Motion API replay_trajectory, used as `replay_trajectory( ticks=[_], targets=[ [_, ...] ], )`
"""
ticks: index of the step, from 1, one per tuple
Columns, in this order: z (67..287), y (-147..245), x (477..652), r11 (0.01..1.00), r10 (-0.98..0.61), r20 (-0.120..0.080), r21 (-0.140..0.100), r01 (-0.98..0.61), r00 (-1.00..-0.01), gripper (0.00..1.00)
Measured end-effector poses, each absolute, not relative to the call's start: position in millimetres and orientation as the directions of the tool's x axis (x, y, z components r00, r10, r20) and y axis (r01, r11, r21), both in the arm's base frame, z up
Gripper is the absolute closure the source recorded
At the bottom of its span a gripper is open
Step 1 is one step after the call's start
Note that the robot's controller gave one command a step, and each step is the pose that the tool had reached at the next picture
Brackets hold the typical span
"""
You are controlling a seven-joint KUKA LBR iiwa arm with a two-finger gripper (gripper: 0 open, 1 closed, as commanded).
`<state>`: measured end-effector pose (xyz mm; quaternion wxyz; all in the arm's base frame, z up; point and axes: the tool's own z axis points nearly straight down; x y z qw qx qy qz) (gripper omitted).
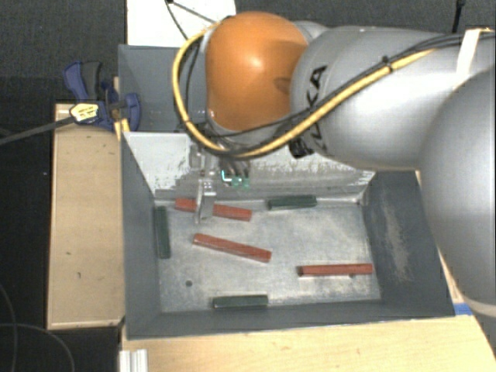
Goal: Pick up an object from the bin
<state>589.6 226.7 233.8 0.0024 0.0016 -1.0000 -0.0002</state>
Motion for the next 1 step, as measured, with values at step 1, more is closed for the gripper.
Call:
replay_trajectory(
  ticks=[1],
  targets=[
    [66.7,212.2,547.2,0.963,-0.268,0.006,0.0,-0.268,-0.963,0.0]
  ],
)
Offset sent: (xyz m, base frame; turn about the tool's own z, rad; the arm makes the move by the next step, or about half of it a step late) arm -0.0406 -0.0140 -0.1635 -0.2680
